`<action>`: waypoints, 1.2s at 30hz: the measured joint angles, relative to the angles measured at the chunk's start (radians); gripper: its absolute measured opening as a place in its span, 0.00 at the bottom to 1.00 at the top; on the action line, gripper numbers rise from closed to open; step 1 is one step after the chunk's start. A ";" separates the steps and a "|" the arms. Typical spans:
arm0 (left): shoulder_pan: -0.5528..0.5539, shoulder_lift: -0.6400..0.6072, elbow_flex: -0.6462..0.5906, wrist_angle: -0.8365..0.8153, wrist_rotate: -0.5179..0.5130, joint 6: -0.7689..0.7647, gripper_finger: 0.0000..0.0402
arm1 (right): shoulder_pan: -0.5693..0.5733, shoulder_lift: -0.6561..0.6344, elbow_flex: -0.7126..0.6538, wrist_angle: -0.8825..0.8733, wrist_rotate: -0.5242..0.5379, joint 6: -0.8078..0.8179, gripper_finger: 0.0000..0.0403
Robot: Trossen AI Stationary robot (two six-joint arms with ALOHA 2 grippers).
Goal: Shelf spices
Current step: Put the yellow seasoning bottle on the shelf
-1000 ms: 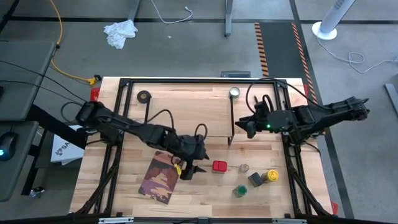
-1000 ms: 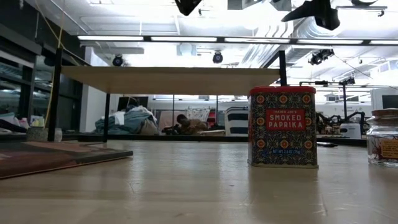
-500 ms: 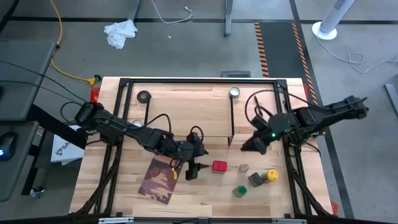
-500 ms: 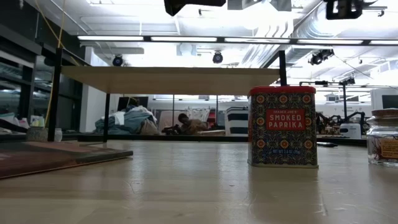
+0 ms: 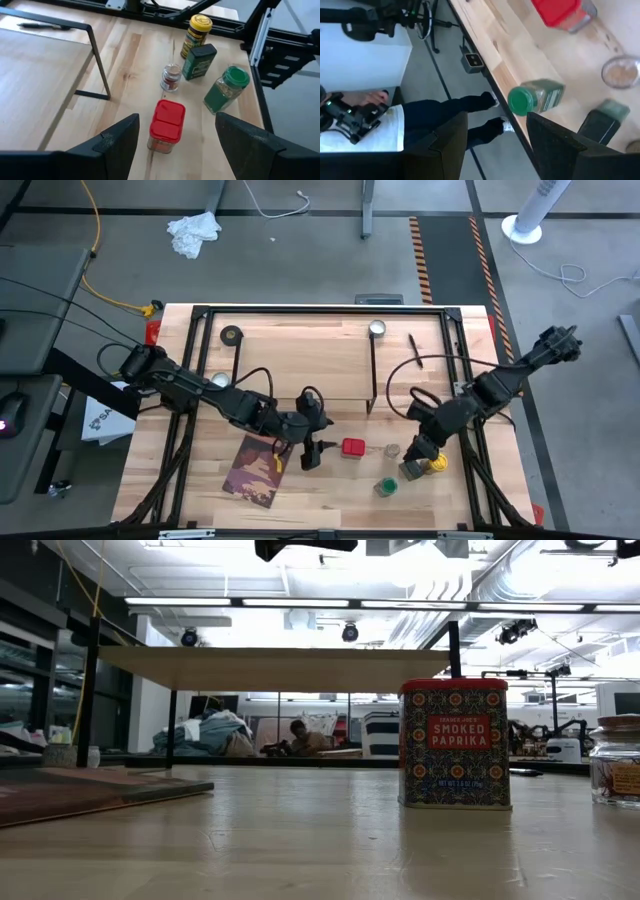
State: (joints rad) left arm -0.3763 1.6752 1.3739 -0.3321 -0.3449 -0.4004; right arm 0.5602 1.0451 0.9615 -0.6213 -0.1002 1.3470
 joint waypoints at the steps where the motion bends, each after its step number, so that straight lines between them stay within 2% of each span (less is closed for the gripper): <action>1: 0.000 0.000 0.000 0.000 -0.005 0.010 0.65 | 0.010 0.006 0.000 -0.001 0.009 0.020 0.50; 8: 0.000 0.000 0.000 -0.011 -0.008 0.073 0.65 | 0.083 0.079 0.000 0.006 -0.008 0.193 0.49; 13: -0.004 0.000 0.000 -0.039 -0.009 0.080 0.65 | 0.149 0.175 0.000 0.102 -0.037 0.241 0.48; 18: -0.005 0.000 0.000 -0.056 -0.005 0.080 0.65 | 0.176 0.240 0.000 0.118 -0.026 0.307 0.48; 24: -0.012 0.000 0.000 -0.053 -0.003 0.088 0.64 | 0.217 0.259 0.000 0.116 0.040 0.347 0.48; 30: -0.019 0.000 0.000 -0.035 0.007 0.089 0.64 | 0.263 0.257 0.000 0.072 0.007 0.404 0.48; 33: -0.012 0.000 0.000 -0.022 0.010 0.104 0.64 | 0.290 0.259 0.013 0.056 -0.003 0.437 0.45; 36: 0.002 0.000 0.000 -0.005 0.001 0.115 0.64 | 0.314 0.268 0.083 -0.001 0.025 0.424 0.40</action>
State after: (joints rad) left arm -0.3745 1.6749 1.3739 -0.3374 -0.3440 -0.2855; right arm 0.8746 1.3131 1.0447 -0.6222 -0.0750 1.7715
